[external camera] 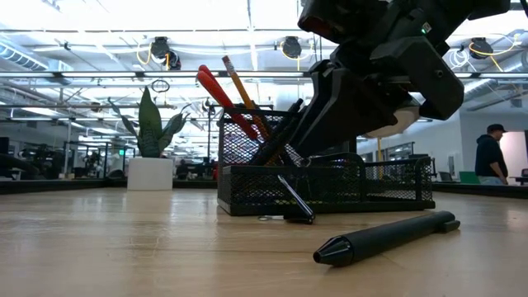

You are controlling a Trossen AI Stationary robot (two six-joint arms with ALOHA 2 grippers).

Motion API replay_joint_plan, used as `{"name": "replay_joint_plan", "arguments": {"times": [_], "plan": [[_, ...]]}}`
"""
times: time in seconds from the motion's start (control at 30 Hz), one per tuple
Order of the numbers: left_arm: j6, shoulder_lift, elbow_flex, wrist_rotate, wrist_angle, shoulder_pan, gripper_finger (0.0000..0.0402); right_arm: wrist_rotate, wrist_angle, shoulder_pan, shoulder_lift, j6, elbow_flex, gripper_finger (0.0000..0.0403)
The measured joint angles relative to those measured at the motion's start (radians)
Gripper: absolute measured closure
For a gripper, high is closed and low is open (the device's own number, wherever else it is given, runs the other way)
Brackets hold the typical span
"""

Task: Pick and place office supplies into organizer
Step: Put the left black binder clip into the black desk organizer

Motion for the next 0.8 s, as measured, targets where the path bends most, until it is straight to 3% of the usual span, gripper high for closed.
{"name": "replay_joint_plan", "arguments": {"times": [0.37, 0.8], "plan": [[0.004, 0.0, 0.0, 0.0, 0.018, 0.0, 0.0261, -0.006, 0.02, 0.011, -0.032, -0.008, -0.001, 0.0284], [0.005, 0.0, 0.0, 0.0, 0.024, 0.0, 0.0261, -0.031, 0.043, 0.141, -0.116, -0.008, -0.001, 0.0289]]}}
